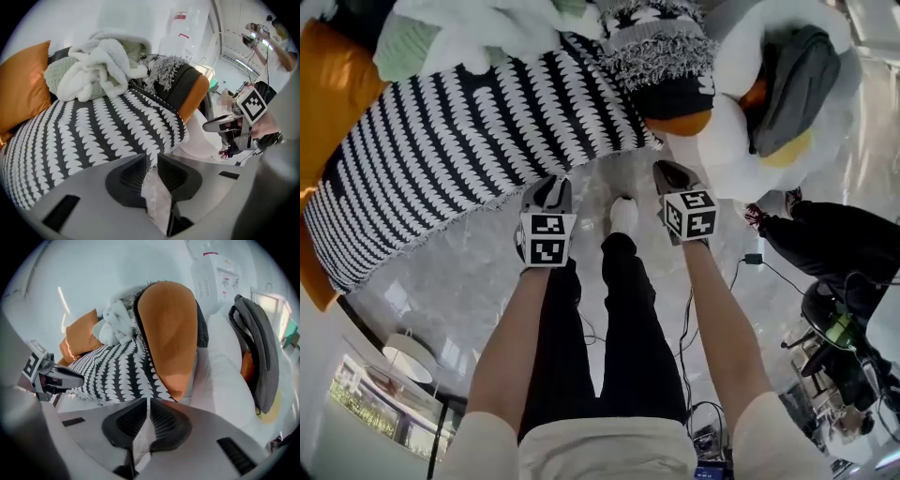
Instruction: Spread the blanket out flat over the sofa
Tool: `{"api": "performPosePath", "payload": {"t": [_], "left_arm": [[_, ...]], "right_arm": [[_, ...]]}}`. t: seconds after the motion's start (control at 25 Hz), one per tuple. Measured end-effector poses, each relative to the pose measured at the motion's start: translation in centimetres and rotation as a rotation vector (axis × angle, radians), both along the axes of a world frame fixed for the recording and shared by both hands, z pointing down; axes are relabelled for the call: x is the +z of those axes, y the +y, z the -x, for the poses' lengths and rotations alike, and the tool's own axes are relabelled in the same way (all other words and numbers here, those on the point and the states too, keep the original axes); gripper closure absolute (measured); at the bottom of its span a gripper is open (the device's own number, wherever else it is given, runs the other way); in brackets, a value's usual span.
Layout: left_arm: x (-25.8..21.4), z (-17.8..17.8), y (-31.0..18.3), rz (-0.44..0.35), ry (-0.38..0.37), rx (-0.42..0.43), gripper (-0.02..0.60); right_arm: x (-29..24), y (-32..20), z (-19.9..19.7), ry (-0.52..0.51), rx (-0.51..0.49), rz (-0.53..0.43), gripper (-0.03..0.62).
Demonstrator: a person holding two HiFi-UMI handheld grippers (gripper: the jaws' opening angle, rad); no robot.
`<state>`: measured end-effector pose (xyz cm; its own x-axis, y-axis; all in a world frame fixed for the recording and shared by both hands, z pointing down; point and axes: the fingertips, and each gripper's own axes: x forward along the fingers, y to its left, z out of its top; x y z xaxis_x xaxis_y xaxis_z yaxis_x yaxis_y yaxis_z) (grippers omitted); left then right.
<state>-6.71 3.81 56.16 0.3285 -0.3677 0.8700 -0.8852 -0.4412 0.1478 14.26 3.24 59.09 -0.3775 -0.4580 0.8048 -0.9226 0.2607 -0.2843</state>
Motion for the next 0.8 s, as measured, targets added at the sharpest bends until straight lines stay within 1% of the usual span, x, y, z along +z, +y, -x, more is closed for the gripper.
{"api": "performPosePath", "payload": {"t": [0.16, 0.32, 0.56, 0.8], "left_arm": [[-3.9, -0.1, -1.0, -0.019, 0.017, -0.014, 0.536], [-7.5, 0.3, -1.0, -0.035, 0.024, -0.007, 0.561], [-14.7, 0.8, -0.5, -0.061, 0.067, 0.001, 0.563], [-21.5, 1.5, -1.3, -0.119, 0.117, -0.007, 0.563]], "right_arm": [[-4.3, -0.7, 1.1, -0.03, -0.006, -0.024, 0.562], [-8.8, -1.0, 2.1, -0.059, 0.012, -0.056, 0.563], [-17.0, -0.5, 3.6, -0.107, 0.034, -0.121, 0.565], [-24.2, -0.5, 4.2, -0.136, 0.077, -0.181, 0.566]]}}
